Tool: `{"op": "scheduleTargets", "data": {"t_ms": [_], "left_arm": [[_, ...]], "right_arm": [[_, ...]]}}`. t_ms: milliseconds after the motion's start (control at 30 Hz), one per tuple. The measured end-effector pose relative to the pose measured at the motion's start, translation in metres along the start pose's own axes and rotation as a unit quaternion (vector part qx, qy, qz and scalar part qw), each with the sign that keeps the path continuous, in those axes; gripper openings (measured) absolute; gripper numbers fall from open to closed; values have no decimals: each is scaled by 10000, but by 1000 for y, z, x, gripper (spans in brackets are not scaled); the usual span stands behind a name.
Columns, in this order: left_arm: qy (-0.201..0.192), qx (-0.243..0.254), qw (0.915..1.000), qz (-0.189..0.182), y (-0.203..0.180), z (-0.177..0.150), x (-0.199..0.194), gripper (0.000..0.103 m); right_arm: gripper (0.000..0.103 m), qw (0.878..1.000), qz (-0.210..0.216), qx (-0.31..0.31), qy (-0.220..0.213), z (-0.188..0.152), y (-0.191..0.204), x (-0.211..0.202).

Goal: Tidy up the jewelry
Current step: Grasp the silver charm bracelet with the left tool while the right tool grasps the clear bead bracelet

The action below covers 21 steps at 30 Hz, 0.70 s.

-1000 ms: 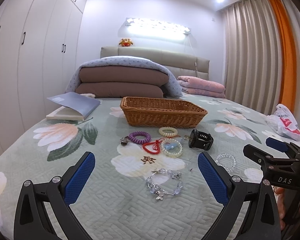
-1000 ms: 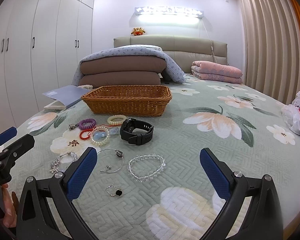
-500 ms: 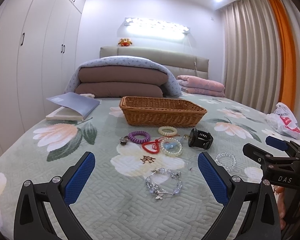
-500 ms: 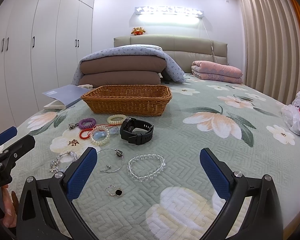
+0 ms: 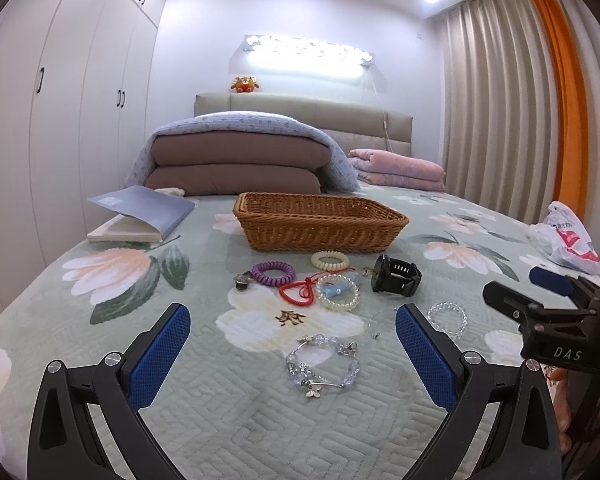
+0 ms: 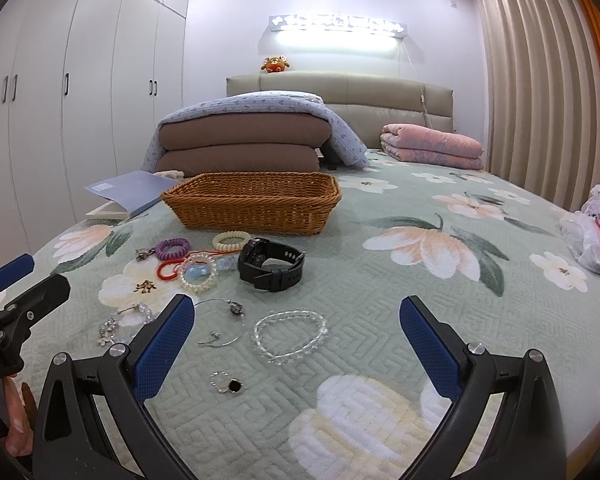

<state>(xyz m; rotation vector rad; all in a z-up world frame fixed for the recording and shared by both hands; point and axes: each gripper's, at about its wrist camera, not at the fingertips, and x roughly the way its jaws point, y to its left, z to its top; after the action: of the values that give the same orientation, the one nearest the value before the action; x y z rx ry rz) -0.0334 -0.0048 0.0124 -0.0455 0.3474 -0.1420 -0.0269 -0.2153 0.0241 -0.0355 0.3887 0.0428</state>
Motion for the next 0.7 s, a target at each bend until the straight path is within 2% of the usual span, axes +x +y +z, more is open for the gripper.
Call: {"op": "scheduleTargets", "data": {"t_ms": [67, 200, 300, 367, 400, 467, 533, 600, 667, 700], "left_arm": [[104, 12, 9999, 40, 2, 1, 4, 102], [289, -120, 9995, 77, 13, 3, 9, 102], [501, -182, 9984, 193, 19, 2, 18, 102], [774, -277, 9966, 109, 22, 0, 28, 102], [1021, -388, 9940, -61, 25, -2, 36, 102], [1360, -542, 9887, -312, 27, -5, 47, 92], [1628, -597, 9837, -474, 25, -8, 55, 74], [1825, -588, 9800, -537, 22, -11, 61, 73], [1912, -593, 9782, -543, 21, -14, 63, 69], [1949, -590, 9775, -543, 20, -14, 64, 63]], "right_arm": [[103, 9996, -254, -6, -79, 3, -7, -3], [102, 9985, -472, 276, -44, 6, -33, -1], [94, 9976, -447, 496, 184, 4, -49, 8], [91, 9964, -371, 637, 417, 2, -58, 18], [90, 9956, -295, 693, 558, 2, -62, 23], [87, 9935, -56, 724, 878, 2, -63, 37], [74, 9917, 91, 574, 1148, 5, -57, 49], [58, 9901, 55, 217, 1389, 7, -44, 61], [54, 9893, 91, -34, 1456, 9, -32, 67], [54, 9889, 166, -70, 1476, 9, -26, 68]]}}
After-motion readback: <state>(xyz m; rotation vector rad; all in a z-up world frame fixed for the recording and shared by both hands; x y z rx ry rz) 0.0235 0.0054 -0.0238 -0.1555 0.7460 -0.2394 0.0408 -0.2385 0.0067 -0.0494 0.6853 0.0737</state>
